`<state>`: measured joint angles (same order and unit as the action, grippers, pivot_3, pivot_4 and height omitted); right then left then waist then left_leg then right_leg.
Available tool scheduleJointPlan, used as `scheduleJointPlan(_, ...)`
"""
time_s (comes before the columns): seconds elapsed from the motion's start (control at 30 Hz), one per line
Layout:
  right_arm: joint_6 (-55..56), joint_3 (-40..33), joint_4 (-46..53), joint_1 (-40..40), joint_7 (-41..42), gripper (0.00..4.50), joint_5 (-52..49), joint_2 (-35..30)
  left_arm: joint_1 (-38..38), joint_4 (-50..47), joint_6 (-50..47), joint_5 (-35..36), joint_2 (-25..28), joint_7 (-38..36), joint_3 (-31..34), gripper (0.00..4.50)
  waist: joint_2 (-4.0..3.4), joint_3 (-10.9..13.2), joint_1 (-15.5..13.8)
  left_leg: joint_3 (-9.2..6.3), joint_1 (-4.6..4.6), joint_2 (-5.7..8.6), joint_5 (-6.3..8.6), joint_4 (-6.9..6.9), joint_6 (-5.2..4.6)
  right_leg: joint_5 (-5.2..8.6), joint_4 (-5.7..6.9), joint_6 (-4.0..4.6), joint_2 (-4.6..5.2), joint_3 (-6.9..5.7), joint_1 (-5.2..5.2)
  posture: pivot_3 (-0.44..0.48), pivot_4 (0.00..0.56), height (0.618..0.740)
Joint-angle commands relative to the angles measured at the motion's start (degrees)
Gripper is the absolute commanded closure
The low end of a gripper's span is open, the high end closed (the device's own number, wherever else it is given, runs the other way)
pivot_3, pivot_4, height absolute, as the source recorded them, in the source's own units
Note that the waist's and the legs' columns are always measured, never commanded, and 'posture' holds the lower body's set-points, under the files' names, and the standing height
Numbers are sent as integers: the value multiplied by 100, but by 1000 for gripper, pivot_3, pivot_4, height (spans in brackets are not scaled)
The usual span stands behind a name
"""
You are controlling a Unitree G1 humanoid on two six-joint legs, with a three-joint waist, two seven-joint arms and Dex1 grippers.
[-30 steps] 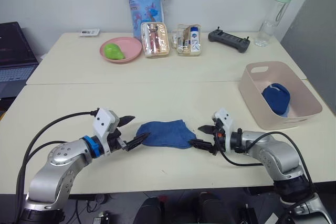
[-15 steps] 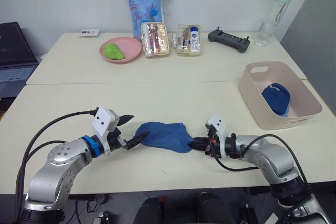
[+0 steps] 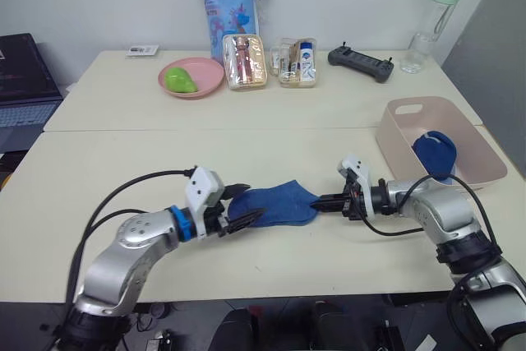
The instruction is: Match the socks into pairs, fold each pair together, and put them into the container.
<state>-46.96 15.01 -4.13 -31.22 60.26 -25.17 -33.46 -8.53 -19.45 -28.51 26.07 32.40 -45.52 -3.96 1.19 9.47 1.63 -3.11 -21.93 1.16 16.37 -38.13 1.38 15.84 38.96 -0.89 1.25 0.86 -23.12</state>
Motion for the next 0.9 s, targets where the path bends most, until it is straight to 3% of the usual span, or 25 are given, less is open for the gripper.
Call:
scheduleJointPlan(0.03, 204, 63, -57, -78, 270, 4500, 115, -68, -282, 163, 121, -197, -45, -46, -181, 2583, 0, 0, -2, 2, -1, 0, 0, 0, 0, 0, 0, 0, 0, 2, -1, 0, 150, 740)
scheduleJointPlan(0.23, 320, 52, -148, -98, 476, 4500, 229, -138, -714, 900, 269, -810, -97, -201, -823, 4484, 0, 0, 6, 4, 0, 3, 0, -2, -1, 0, 1, 0, 1, 6, -1, 0, 150, 740)
scheduleJointPlan(0.47, 259, -9, -45, -82, 500, 4500, 210, -124, -859, 1266, 295, -1090, -243, -317, -1073, 4484, 0, 0, 0, 1, -2, 1, 0, -3, 0, 0, 1, 0, 1, 4, -3, 0, 150, 740)
scheduleJointPlan(0.67, -425, -360, 411, -164, 613, 4500, -485, -1, -808, 1424, 217, -1233, -237, -397, -1183, 4484, 0, 0, -2, 1, -1, 1, 0, -3, 0, 0, 1, 0, 2, 4, -2, 0, 150, 740)
scheduleJointPlan(0.9, -1416, -599, 1224, -257, 139, 4500, -1468, 726, -661, 1362, 220, -1243, -211, -435, -1145, 4484, -1, -1, -2, -3, 0, 0, 0, -3, 0, 0, 3, 0, 2, 2, -2, 0, 150, 740)
